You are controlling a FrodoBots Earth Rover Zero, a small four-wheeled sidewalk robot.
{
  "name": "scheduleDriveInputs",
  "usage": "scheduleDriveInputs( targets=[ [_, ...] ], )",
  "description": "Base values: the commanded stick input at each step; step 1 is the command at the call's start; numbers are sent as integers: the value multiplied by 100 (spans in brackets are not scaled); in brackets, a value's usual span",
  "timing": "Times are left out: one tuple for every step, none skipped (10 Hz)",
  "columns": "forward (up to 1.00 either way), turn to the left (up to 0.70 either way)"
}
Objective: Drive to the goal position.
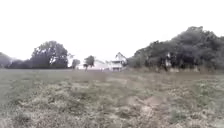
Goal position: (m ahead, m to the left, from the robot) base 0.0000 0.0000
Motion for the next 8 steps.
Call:
scheduleDriveInputs(
  targets=[
    [50, 0],
    [50, 0],
    [50, 0],
    [50, 0],
    [50, 0],
    [50, 0],
    [50, 0],
    [50, 0]
  ],
)
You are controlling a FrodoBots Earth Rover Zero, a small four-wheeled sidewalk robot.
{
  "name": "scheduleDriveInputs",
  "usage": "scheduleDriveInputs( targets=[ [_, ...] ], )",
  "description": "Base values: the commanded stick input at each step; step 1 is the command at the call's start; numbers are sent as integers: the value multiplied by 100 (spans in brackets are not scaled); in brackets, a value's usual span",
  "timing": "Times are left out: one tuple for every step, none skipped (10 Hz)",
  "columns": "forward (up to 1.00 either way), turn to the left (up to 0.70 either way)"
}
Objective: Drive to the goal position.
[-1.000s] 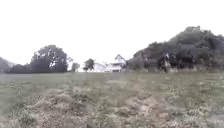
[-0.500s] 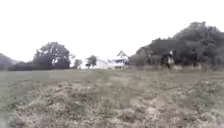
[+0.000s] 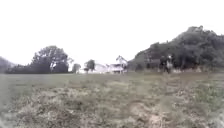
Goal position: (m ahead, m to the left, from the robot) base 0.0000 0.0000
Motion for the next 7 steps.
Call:
scheduleDriveInputs(
  targets=[
    [50, 0],
    [50, 0],
    [50, 0],
    [50, 0],
    [50, 0],
    [50, 0],
    [50, 0]
  ],
)
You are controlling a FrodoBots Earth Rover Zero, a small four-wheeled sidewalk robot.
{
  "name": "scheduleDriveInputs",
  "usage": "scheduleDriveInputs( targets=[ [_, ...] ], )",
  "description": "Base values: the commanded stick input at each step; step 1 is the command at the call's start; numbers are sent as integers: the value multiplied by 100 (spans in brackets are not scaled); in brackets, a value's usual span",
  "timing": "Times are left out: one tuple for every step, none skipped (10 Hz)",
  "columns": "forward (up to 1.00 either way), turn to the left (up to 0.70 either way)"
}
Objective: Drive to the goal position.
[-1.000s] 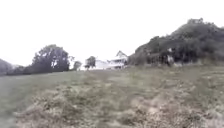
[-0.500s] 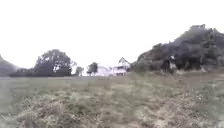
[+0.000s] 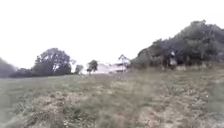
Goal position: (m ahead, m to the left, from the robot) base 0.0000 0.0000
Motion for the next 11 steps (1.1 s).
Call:
scheduleDriveInputs(
  targets=[
    [50, 0],
    [50, 0],
    [50, 0],
    [50, -2],
    [50, -3],
    [50, -16],
    [50, -30],
    [50, -40],
    [50, -25],
    [50, -8],
    [50, -8]
  ],
)
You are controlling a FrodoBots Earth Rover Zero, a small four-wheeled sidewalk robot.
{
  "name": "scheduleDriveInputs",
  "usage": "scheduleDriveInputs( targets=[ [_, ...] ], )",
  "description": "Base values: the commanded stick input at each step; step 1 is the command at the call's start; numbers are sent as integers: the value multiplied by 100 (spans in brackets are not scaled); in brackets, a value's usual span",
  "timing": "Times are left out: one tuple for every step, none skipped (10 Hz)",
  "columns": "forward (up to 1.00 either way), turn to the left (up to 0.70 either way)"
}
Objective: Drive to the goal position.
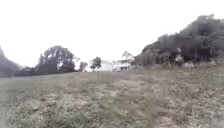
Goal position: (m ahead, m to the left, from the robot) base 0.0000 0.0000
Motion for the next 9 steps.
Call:
scheduleDriveInputs(
  targets=[
    [50, -8],
    [50, -7],
    [50, -6],
    [50, -6],
    [50, -6],
    [50, -7],
    [50, -10],
    [50, -14],
    [50, -7]
  ],
)
